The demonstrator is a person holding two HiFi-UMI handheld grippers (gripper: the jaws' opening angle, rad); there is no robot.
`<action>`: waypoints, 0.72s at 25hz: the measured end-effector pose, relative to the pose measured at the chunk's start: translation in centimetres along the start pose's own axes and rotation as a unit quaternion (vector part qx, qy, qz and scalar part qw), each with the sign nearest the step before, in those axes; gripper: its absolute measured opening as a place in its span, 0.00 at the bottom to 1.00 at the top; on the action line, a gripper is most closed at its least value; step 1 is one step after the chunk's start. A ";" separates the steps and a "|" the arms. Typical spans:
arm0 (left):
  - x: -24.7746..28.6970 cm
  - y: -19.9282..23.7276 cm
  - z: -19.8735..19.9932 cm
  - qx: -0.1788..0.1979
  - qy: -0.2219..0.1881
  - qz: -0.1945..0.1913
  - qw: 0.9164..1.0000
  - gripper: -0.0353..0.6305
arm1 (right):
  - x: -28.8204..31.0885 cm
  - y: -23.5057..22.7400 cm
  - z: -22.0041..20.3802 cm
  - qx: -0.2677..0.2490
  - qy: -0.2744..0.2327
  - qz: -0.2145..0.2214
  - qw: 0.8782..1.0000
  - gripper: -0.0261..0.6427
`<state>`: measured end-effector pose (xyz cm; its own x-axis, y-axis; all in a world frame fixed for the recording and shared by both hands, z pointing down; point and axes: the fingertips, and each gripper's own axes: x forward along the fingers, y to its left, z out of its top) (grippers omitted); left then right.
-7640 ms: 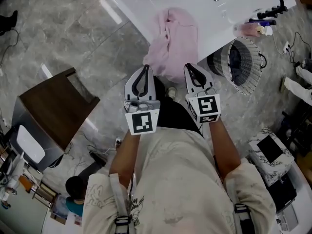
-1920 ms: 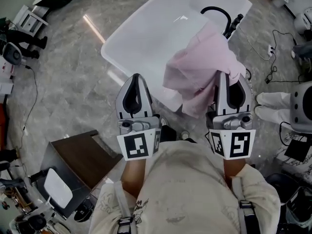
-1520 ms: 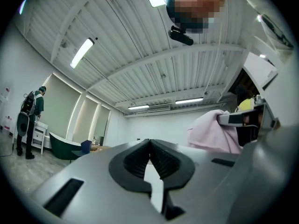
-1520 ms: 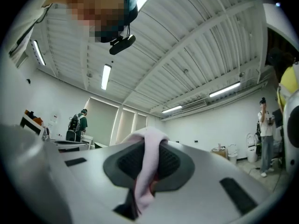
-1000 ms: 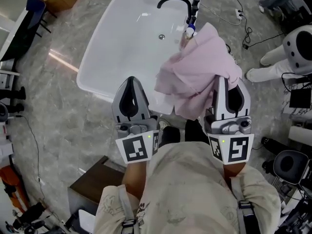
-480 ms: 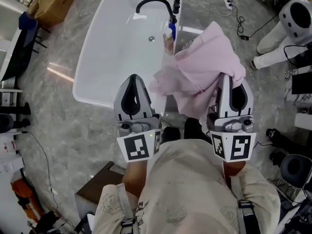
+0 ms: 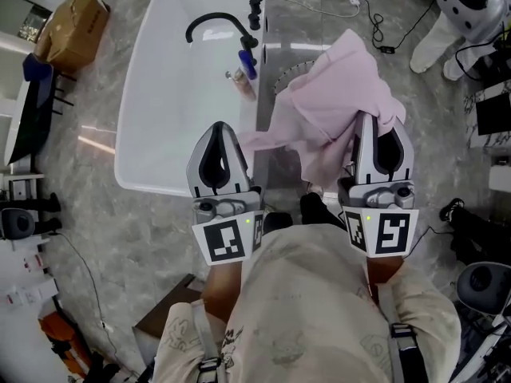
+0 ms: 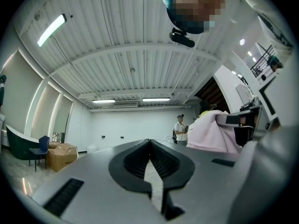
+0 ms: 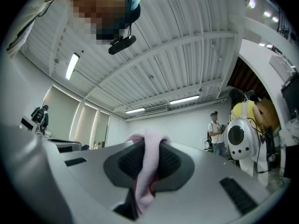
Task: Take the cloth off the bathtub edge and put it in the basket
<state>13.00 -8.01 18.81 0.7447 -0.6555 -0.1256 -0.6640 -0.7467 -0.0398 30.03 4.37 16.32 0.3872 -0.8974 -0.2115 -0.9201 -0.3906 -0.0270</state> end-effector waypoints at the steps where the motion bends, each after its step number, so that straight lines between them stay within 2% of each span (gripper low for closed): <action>1: 0.5 -0.8 0.0 0.003 0.000 -0.003 1.000 0.06 | 0.1 -0.9 0.0 0.002 -0.002 -0.002 1.000 0.08; 11: 5.9 -9.0 -0.9 0.011 0.003 -0.024 1.000 0.06 | 1.8 -9.0 -0.6 -0.006 -0.005 0.002 1.000 0.08; 18: 8.8 -12.0 -1.3 0.008 0.006 -0.028 1.000 0.06 | 3.4 -12.8 -0.9 -0.002 -0.004 0.002 1.000 0.08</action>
<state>27.63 -4.97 19.52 0.7809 -0.6146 -0.1115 -0.6227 -0.7800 -0.0616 43.18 6.17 16.87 0.3827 -0.8977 -0.2184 -0.9215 -0.3877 -0.0213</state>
